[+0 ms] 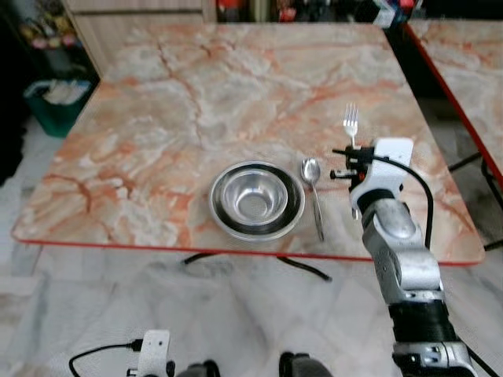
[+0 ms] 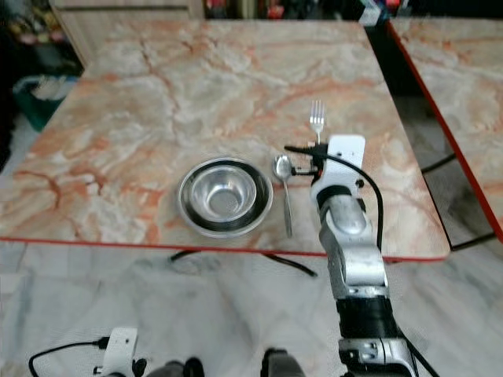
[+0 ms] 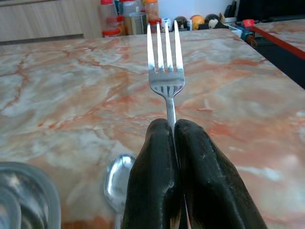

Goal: Setting the table

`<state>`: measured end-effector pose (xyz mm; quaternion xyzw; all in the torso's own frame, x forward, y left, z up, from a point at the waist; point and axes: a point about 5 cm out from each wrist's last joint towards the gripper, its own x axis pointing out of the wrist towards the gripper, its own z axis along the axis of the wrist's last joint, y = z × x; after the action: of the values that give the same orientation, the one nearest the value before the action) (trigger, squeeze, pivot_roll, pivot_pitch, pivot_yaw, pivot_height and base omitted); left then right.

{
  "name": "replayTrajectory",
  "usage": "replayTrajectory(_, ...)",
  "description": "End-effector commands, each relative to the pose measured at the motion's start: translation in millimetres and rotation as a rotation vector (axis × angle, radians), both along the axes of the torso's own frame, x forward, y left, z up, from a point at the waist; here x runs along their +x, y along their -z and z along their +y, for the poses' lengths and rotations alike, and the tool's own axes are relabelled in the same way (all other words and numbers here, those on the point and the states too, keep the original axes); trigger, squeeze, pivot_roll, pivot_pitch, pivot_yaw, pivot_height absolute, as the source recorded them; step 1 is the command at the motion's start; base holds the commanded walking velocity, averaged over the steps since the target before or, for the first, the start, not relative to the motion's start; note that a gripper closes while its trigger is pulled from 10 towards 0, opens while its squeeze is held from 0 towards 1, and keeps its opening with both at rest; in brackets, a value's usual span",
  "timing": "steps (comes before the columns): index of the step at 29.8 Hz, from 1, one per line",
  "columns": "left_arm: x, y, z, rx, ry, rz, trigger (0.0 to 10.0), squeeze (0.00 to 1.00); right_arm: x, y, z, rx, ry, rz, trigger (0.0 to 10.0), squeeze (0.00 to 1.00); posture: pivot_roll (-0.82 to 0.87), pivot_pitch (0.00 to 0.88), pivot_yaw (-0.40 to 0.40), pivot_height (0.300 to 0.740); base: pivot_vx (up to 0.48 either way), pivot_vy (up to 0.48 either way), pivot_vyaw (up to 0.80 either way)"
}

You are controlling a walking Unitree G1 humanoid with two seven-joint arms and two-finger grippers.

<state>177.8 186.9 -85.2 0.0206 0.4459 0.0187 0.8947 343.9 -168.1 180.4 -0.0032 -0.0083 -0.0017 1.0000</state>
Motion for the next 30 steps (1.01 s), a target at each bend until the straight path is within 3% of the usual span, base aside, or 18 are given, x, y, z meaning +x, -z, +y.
replayTrajectory(1, -22.7, 11, 0.5, 0.0, 0.007, 0.091, 10.0, 0.0, -0.1, 3, -5.5, -0.014, 0.028, 0.035, 10.0, 0.0, -0.06, 0.209, 0.007, 0.74, 0.0, 0.0, 0.0)
replayTrajectory(10, -21.8, 10, 0.0, -0.005, 0.002, 0.093, 10.0, 0.0, 12.3, 10, -15.0, -0.039, 0.043, 0.122, 10.0, 0.0, -0.06, 0.227, 0.004, 0.74, 0.0, 0.0, 0.0)
replayTrajectory(30, -20.4, 10, -0.5, -0.005, -0.008, 0.092, 10.0, 0.0, 17.6, 29, -5.8, -0.033, -0.003, 0.196, 10.0, 0.0, -0.05, 0.243, 0.004, 0.74, 0.0, 0.0, 0.0)
